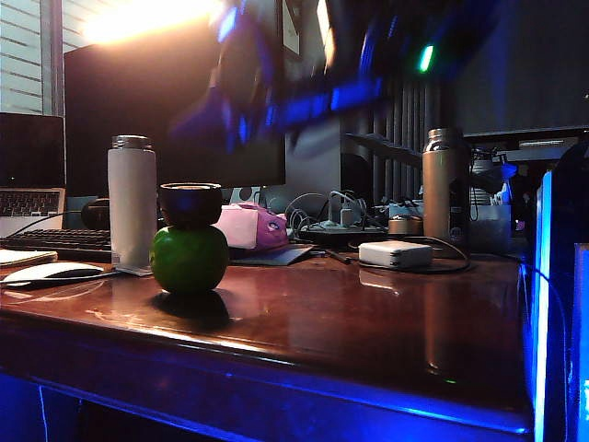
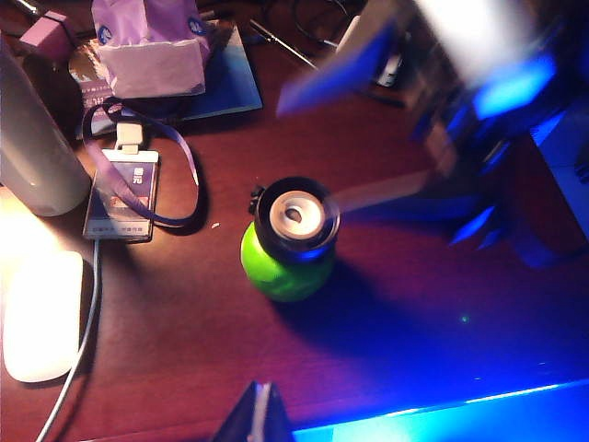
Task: Stack the black thermos bottle cap from the table onto the green apple.
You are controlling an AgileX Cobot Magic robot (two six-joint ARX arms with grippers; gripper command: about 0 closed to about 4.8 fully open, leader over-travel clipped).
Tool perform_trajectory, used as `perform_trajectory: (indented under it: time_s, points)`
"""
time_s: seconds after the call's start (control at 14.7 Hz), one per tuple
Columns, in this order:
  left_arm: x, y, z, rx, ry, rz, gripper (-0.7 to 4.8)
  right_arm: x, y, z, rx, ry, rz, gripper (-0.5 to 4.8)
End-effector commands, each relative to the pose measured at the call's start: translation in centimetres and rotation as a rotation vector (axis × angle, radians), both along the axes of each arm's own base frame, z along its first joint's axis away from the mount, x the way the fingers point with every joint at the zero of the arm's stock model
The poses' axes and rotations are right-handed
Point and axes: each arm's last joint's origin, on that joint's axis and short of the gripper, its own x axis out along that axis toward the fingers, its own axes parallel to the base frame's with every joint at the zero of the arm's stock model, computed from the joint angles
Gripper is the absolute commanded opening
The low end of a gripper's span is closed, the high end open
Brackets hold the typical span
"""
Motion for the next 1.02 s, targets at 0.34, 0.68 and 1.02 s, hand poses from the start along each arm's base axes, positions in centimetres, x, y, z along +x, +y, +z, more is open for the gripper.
perform_trajectory:
  time_s: [0.34, 0.68, 1.02]
  points:
    - [0.0, 0.0, 0.3, -0.003, -0.02, -0.005, -0.05, -6.7, -5.6, 10.7, -0.084, 0.016, -0.39, -0.03]
    - [0.0, 0.0, 0.3, -0.003, -0.02, -0.005, -0.05, -13.9, -12.9, 12.8, -0.114, -0.016, -0.598, -0.03]
    - [0.0, 0.0, 0.3, -0.003, -0.019, -0.004, -0.05, -20.8, -19.9, 5.9, -0.079, 0.066, -0.789, -0.03]
